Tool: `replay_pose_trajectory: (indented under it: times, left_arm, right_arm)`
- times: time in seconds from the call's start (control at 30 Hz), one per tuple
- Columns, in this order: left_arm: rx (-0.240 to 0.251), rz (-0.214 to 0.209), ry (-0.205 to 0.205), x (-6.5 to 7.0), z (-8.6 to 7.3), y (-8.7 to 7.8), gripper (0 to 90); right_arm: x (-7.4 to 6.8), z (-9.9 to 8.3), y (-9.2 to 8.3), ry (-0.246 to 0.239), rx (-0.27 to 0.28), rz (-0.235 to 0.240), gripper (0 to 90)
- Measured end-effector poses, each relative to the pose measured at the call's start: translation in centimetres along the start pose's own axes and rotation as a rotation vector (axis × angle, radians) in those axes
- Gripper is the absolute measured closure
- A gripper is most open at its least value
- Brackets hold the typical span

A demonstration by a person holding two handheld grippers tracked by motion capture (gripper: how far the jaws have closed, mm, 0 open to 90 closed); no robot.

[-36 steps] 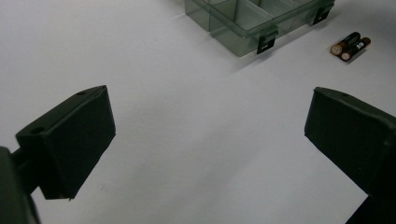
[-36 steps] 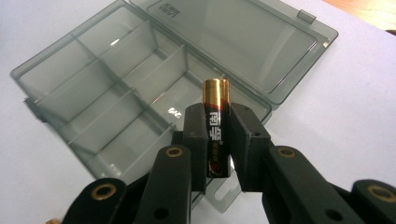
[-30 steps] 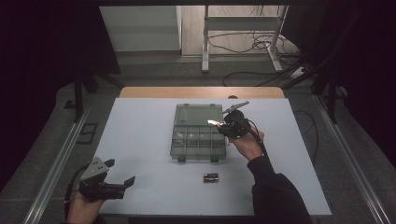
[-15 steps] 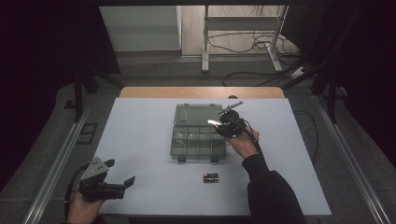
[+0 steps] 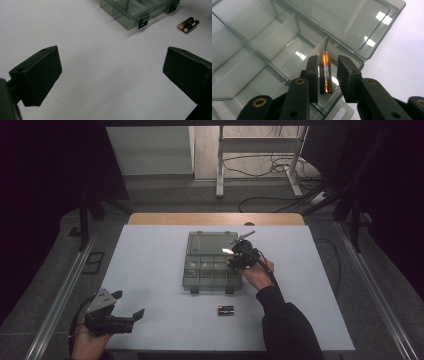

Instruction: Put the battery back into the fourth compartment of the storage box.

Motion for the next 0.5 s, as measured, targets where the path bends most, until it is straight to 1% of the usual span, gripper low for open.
replay_pose_trajectory:
  times: [0.07, 0.17, 0.23, 0.33, 0.5]
  left_arm:
    - [0.0, 0.0, 0.001, 0.0, 0.0, 0.0, 2.5]
    - [0.0, 0.001, 0.002, 0.0, 0.0, 0.0, 2.6]
    - [0.0, 0.002, 0.002, 0.0, 0.0, 0.0, 2.5]
    - [0.001, 0.003, 0.001, 0.0, 0.0, 0.0, 2.6]
    - [0.003, 0.008, 0.004, 0.0, 0.1, -0.1, 2.7]
  right_arm:
    - [0.1, 0.0, -0.4, 0.001, 0.006, -0.001, 66.8]
    - [-0.2, -0.1, -1.0, -0.009, 0.017, 0.014, 61.5]
    - [-0.3, 0.0, -1.4, -0.007, 0.025, 0.022, 58.4]
    - [-0.6, 0.0, -2.2, -0.009, 0.063, 0.034, 53.3]
    - [-1.3, -0.5, -3.0, -0.015, 0.084, 0.079, 43.5]
Point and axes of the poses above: each handheld gripper's, and its own axes: y roughly forward along the jaws, z roughly out of its top, x roughly to its right, the point moved 10 cm from there along y, roughly forward along the jaws, and after that the axes turned 5 degrees about -x, right-handed, at the moved point
